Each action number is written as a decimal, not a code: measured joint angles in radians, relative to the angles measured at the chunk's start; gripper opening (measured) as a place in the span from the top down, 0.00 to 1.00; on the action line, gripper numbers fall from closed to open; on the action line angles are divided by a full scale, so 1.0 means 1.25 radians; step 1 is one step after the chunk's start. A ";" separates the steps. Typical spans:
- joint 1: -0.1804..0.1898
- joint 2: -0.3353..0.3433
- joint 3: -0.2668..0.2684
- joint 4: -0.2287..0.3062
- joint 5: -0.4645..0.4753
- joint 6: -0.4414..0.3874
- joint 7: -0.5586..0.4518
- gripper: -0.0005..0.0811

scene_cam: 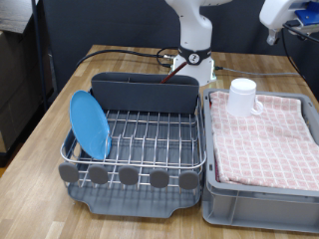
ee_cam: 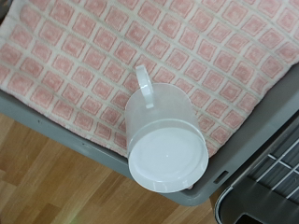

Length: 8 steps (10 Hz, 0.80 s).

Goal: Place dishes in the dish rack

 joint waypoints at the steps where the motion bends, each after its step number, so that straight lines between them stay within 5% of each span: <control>1: 0.000 0.009 0.000 -0.004 0.000 0.005 -0.031 0.01; 8: 0.000 0.044 0.012 0.019 -0.007 -0.024 -0.033 0.01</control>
